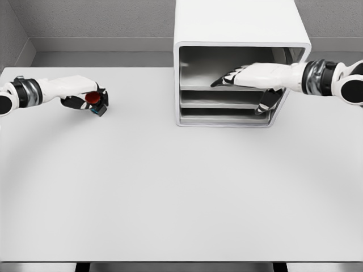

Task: Slide open multi-storey tabletop storage cabinets and put open load switch and slide close multi-storey tabletop storage cabinets

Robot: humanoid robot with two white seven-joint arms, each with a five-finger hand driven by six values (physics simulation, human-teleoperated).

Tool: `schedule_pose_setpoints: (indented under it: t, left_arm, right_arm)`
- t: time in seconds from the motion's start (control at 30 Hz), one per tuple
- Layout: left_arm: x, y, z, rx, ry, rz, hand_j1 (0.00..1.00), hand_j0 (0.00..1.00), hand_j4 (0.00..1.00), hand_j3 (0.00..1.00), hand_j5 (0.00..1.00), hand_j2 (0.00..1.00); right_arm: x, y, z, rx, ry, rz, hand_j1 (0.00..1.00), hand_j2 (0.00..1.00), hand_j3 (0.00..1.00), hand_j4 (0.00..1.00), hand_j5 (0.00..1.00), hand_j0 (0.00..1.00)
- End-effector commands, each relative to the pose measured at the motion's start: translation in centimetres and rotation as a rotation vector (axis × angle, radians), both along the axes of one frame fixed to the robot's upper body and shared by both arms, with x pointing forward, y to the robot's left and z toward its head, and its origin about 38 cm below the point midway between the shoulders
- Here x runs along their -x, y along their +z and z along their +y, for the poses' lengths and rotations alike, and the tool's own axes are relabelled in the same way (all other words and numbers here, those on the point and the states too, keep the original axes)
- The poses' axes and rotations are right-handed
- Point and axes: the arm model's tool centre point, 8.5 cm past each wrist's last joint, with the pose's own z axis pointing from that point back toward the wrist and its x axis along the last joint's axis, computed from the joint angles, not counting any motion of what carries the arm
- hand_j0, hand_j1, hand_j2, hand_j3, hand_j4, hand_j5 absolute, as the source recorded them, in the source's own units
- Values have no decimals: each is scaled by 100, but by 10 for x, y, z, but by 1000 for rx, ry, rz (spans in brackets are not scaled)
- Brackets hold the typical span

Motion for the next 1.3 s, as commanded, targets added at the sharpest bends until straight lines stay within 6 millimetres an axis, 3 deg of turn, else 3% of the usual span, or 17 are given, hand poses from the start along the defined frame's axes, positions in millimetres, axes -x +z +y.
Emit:
schedule_pose_setpoints:
  t: [0.0,0.03,0.23,0.4,0.5,0.77,1.0,1.1,1.27]
  left_arm:
    - [1,10,-9,20,-30,-19,44,44,44,44,44,44]
    - [4,20,-18,35,-66,-38,44,44,44,44,44,44]
    - [21,64,-21,64,-151,-126,44,44,44,44,44,44]
    - [51,111,-31,107,-266,-209,44,44,44,44,44,44]
    - [65,119,-47,121,-332,-230,44,44,44,44,44,44]
    - [104,156,-60,175,-455,-276,44,44,44,44,44,44]
    - [113,168,-78,208,-518,-302,44,44,44,44,44,44]
    - [116,169,-101,253,-572,-317,44,44,44,44,44,44]
    - [117,172,-119,281,-611,-331,44,44,44,44,44,44]
  right_arm:
    - [-1,-2,0,9,-1,0,100,100,100,100,100,100]
    - [0,-3,1,13,3,-1,100,100,100,100,100,100]
    - [12,0,14,20,65,-14,100,100,100,100,100,100]
    - [22,-4,18,36,95,-8,100,100,100,100,100,100]
    - [27,-2,15,48,104,-14,100,100,100,100,100,100]
    - [44,10,8,69,245,-63,100,100,100,100,100,100]
    - [66,8,-4,95,425,-79,100,100,100,100,100,100]
    - [67,9,-8,101,421,-78,100,100,100,100,100,100]
    - [68,15,-21,91,393,-75,100,100,100,100,100,100]
